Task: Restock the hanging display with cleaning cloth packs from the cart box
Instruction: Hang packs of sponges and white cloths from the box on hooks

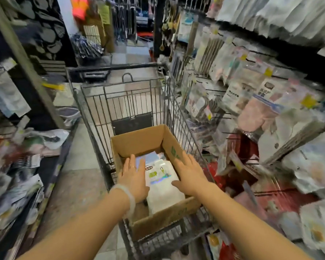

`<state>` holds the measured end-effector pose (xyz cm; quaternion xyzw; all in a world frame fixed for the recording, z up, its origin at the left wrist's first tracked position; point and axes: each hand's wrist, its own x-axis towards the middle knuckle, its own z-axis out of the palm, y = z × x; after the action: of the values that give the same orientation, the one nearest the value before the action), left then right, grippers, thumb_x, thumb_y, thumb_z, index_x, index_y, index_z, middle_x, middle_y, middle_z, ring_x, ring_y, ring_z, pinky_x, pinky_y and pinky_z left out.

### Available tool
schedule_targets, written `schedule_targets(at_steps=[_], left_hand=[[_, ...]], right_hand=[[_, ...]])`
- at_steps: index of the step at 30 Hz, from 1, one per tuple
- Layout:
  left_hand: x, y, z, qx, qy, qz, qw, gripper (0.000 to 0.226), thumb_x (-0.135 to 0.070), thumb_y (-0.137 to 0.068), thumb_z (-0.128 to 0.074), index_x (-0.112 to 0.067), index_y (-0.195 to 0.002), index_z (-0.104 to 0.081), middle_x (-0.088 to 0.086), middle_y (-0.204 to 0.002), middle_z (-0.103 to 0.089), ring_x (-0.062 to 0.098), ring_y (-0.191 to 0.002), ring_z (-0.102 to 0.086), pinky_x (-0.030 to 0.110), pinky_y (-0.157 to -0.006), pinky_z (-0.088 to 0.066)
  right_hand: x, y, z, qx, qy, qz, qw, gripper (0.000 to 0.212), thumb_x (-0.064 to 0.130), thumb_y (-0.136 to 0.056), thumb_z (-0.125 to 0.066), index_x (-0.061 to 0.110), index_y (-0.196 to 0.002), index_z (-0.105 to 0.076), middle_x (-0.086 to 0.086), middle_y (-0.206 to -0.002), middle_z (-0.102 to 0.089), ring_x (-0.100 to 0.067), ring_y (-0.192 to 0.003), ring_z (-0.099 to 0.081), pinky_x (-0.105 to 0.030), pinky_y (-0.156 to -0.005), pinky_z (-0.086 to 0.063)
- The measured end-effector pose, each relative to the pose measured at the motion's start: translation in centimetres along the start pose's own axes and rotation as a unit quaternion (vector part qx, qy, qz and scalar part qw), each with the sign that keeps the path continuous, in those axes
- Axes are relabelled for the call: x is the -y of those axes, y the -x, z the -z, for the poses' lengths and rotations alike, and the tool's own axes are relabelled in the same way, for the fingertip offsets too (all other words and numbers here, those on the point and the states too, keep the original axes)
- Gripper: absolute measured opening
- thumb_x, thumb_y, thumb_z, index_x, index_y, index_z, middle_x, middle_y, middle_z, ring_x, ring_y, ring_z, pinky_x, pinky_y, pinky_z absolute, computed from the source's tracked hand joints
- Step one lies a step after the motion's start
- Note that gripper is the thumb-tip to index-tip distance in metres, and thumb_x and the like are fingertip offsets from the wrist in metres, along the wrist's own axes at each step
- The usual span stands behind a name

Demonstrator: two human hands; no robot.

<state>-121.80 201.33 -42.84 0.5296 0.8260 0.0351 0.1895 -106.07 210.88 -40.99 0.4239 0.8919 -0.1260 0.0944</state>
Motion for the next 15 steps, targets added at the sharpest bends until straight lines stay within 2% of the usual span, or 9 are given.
schedule_targets(at_steps=[5,8,11,13,15], left_hand=[[1.6,-7.1,-4.4,0.069,0.071,0.078,0.992,0.09,-0.039,-0.088,-0.053,-0.015,-0.148,0.011,0.015,-0.157,0.012,0.032,-0.144,0.008,0.04,-0.117,-0.007],[2.1,-11.0,-7.6,0.101,0.114,0.135,0.979,0.098,-0.04,-0.083,-0.06,-0.013,-0.148,0.009,0.014,-0.156,-0.005,0.031,-0.144,-0.006,0.035,-0.116,-0.014],[2.2,-14.0,-11.1,0.127,0.134,0.189,0.964,0.099,-0.04,-0.078,-0.065,-0.01,-0.148,-0.001,0.012,-0.15,-0.027,0.03,-0.137,-0.025,0.032,-0.11,-0.025],[2.1,-15.2,-13.4,0.139,0.164,0.224,0.95,0.094,-0.037,-0.075,-0.067,-0.011,-0.146,-0.012,0.01,-0.146,-0.034,0.028,-0.133,-0.032,0.03,-0.107,-0.029],[1.9,-16.2,-15.9,0.162,0.213,0.281,0.922,0.09,-0.036,-0.073,-0.071,-0.009,-0.143,-0.021,0.011,-0.144,-0.036,0.027,-0.133,-0.035,0.03,-0.107,-0.032]], right_hand=[[-3.2,-9.3,-4.4,0.103,-0.045,-0.012,0.994,0.076,0.042,-0.09,-0.055,0.017,-0.148,-0.014,-0.012,-0.159,0.002,-0.031,-0.146,0.0,-0.042,-0.117,-0.015],[-5.2,-13.3,-7.9,0.154,-0.063,-0.018,0.986,0.074,0.042,-0.089,-0.055,0.018,-0.148,-0.016,-0.01,-0.159,-0.001,-0.029,-0.146,-0.005,-0.039,-0.117,-0.017],[-6.8,-16.4,-11.3,0.189,-0.107,-0.042,0.975,0.076,0.039,-0.089,-0.057,0.017,-0.148,-0.014,-0.01,-0.158,-0.006,-0.027,-0.145,-0.01,-0.035,-0.115,-0.021],[-7.4,-18.0,-13.4,0.205,-0.153,-0.062,0.965,0.078,0.037,-0.089,-0.057,0.015,-0.148,-0.011,-0.01,-0.157,-0.01,-0.026,-0.144,-0.015,-0.035,-0.114,-0.023],[-8.0,-19.5,-15.6,0.212,-0.21,-0.097,0.95,0.081,0.035,-0.088,-0.06,0.013,-0.148,-0.009,-0.01,-0.155,-0.018,-0.027,-0.141,-0.022,-0.035,-0.113,-0.026]])
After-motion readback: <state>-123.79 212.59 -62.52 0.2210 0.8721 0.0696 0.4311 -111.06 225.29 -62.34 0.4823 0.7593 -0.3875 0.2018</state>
